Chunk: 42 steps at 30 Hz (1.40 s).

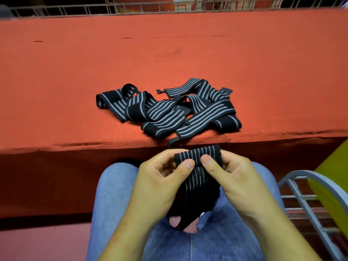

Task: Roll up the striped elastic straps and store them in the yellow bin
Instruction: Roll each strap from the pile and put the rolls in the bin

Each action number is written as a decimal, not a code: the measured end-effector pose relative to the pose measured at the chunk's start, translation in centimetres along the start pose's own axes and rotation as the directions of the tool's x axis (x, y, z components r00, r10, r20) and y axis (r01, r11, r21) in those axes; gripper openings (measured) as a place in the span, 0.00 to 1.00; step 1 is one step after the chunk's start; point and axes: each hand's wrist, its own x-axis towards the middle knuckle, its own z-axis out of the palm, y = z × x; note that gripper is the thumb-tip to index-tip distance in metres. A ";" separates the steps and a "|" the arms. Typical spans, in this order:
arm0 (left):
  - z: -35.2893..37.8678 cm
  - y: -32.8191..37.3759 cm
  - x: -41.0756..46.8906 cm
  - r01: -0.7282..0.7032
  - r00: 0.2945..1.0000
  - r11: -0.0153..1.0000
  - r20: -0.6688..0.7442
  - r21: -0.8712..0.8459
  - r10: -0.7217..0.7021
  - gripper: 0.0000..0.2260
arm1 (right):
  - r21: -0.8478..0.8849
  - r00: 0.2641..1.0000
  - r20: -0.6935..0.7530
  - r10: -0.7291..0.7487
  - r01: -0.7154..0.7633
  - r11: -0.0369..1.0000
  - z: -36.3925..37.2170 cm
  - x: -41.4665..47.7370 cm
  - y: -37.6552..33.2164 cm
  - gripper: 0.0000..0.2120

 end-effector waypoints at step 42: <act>-0.1 -0.3 0.5 -0.111 0.994 0.988 0.033 0.106 0.108 0.15 | 0.082 0.997 0.000 0.081 -0.080 0.993 0.1 0.3 0.1 0.13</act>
